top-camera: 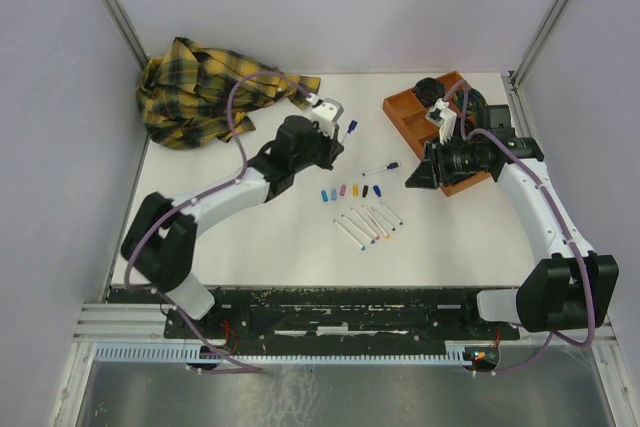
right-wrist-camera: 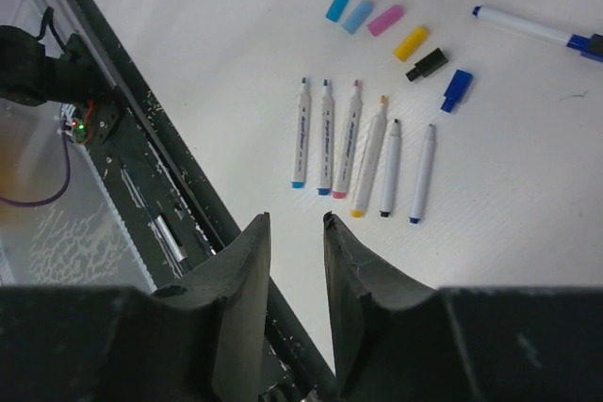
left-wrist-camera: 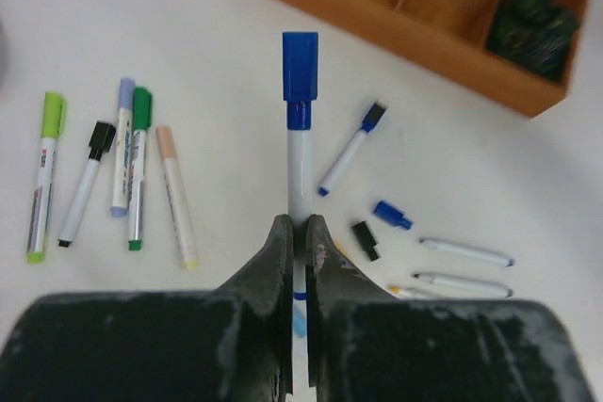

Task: Open the pen caps
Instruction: Pick up the pen from the center of the board.

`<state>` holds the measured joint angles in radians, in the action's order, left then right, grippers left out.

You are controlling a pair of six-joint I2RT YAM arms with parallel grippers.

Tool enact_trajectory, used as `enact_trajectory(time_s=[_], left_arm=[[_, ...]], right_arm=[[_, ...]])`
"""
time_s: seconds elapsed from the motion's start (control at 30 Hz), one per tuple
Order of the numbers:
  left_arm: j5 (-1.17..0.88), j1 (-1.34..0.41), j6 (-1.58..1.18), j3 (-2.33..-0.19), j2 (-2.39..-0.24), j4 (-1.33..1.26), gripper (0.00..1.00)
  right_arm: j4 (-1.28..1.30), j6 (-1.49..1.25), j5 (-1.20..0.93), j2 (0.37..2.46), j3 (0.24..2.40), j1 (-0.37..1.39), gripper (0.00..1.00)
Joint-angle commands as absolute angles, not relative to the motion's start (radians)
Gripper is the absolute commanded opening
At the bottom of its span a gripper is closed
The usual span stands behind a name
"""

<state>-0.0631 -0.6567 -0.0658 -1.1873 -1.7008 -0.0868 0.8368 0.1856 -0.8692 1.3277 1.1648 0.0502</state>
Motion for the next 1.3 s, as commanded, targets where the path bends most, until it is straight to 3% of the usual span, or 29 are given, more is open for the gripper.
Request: enact_trajectory(time_s=[0.0, 0.23, 0.47, 1.0, 1.27], left_arm=[[-0.142, -0.668, -0.297, -0.909, -1.454, -0.472, 0.03], [-0.03, -0.786, -0.391, -0.564, -1.124, -0.702, 0.03], [0.09, -0.886, -0.475, -0.384, -0.973, -0.899, 0.03], [0.337, -1.075, -0.524, -0.265, -1.051, -1.238, 0.03], [0.413, -1.131, -0.527, -0.281, -1.183, -1.396, 0.03]], right_arm=[[0.83, 0.229, -1.022, 1.3, 1.194, 0.046, 0.36], [0.745, 0.173, -1.137, 1.274, 1.15, 0.046, 0.36], [0.626, 0.113, -1.228, 1.232, 1.093, 0.046, 0.37], [0.322, -0.111, -1.275, 1.158, 0.977, 0.077, 0.4], [-0.186, -0.512, -1.189, 1.132, 0.817, 0.124, 0.44]])
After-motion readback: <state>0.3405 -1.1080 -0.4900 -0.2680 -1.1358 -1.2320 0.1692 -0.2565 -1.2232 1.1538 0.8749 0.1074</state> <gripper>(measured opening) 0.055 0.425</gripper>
